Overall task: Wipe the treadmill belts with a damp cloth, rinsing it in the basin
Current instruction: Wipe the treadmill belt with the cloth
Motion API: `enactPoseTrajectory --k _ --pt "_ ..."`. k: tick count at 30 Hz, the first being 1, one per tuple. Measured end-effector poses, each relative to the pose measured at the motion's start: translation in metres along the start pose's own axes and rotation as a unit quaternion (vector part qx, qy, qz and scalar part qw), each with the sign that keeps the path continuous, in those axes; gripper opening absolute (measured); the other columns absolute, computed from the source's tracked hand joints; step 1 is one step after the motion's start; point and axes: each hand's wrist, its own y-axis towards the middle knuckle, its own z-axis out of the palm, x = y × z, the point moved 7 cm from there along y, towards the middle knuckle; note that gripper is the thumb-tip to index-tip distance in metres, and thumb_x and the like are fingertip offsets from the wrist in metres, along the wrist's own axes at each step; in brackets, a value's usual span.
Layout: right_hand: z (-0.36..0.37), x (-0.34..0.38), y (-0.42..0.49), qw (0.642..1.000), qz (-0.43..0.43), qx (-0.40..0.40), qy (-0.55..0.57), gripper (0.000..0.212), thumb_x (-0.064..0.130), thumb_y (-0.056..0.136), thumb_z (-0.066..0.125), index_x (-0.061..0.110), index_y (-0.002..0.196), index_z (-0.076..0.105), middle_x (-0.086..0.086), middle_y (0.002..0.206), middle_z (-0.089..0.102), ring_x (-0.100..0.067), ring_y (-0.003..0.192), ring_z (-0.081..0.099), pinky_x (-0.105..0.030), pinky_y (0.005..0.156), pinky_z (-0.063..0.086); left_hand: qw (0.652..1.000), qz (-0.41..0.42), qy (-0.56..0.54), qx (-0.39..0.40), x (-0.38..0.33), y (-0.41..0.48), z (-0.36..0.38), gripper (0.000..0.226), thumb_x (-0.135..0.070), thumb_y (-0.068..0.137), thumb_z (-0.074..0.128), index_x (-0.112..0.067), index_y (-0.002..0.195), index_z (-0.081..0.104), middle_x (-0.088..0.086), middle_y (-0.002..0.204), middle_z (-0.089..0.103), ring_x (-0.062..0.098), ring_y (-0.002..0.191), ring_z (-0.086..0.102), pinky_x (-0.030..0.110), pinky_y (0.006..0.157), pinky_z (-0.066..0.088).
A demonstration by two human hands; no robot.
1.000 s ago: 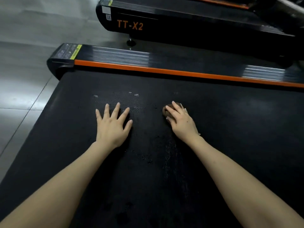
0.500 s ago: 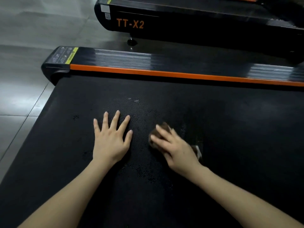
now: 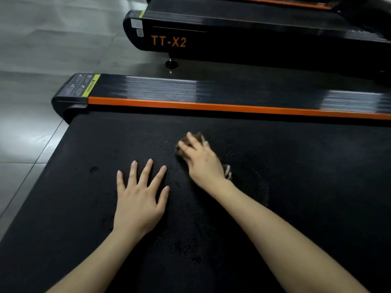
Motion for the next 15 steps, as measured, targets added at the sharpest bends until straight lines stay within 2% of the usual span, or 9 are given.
enactPoseTrajectory --k 2,4,6,9,11,13,15 --pt "-0.004 -0.004 -0.007 0.997 -0.062 0.031 -0.016 0.045 0.021 0.095 0.049 0.028 0.139 0.045 0.001 0.154 0.027 -0.037 0.138 0.025 -0.046 0.110 0.029 1.000 0.003 0.001 -0.002 0.000 -0.001 0.000 0.060 -0.056 0.092 0.019 -0.033 0.144 0.038 0.005 0.151 0.035 0.035 0.143 0.021 0.059 0.113 0.010" --pt "-0.021 -0.042 0.003 0.998 -0.041 0.004 -0.046 0.045 0.018 0.092 0.053 0.027 0.136 0.048 -0.003 0.151 0.033 -0.037 0.133 0.033 -0.045 0.110 0.031 1.000 0.006 0.000 -0.005 0.000 -0.002 0.000 0.059 -0.055 0.092 0.020 -0.033 0.143 0.040 0.005 0.151 0.036 0.035 0.142 0.023 0.059 0.112 0.011" --pt "-0.045 -0.101 0.017 0.992 0.083 -0.058 -0.077 0.043 0.017 0.092 0.051 0.022 0.136 0.048 -0.009 0.150 0.032 -0.040 0.129 0.035 -0.047 0.106 0.035 1.000 0.006 -0.001 -0.008 0.000 -0.002 0.001 0.059 -0.055 0.093 0.020 -0.032 0.143 0.040 0.006 0.150 0.037 0.035 0.142 0.023 0.059 0.112 0.011" --pt "-0.064 -0.155 0.026 0.930 0.345 -0.097 -0.084 0.048 0.020 0.098 0.041 0.022 0.145 0.031 -0.012 0.156 0.013 -0.043 0.138 0.020 -0.049 0.113 0.023 1.000 0.006 -0.005 -0.014 -0.001 -0.002 0.001 0.059 -0.055 0.093 0.019 -0.032 0.144 0.039 0.005 0.151 0.035 0.035 0.143 0.020 0.058 0.113 0.008" --pt "-0.062 -0.143 0.037 0.895 0.418 -0.118 -0.098 0.049 0.015 0.098 0.036 0.018 0.147 0.027 -0.018 0.156 0.008 -0.047 0.137 0.018 -0.051 0.114 0.017 1.000 0.004 -0.008 -0.016 -0.001 -0.001 0.000 0.059 -0.055 0.093 0.019 -0.032 0.144 0.037 0.005 0.152 0.033 0.034 0.144 0.018 0.057 0.114 0.006" --pt "-0.047 -0.108 0.058 0.907 0.395 -0.126 -0.074 0.047 0.011 0.098 0.030 0.015 0.145 0.030 -0.021 0.155 0.009 -0.049 0.133 0.024 -0.051 0.113 0.018 1.000 0.005 -0.008 -0.018 -0.001 -0.002 0.000 0.059 -0.055 0.093 0.020 -0.032 0.144 0.037 0.005 0.152 0.034 0.035 0.143 0.019 0.057 0.113 0.006" --pt "-0.020 -0.060 0.074 0.943 0.309 -0.116 -0.038 0.045 0.011 0.098 0.031 0.016 0.142 0.035 -0.018 0.156 0.011 -0.047 0.131 0.027 -0.050 0.112 0.022 1.000 0.007 -0.004 -0.018 -0.002 -0.001 -0.001 0.058 -0.054 0.093 0.021 -0.032 0.143 0.038 0.006 0.151 0.036 0.036 0.142 0.022 0.057 0.113 0.007"
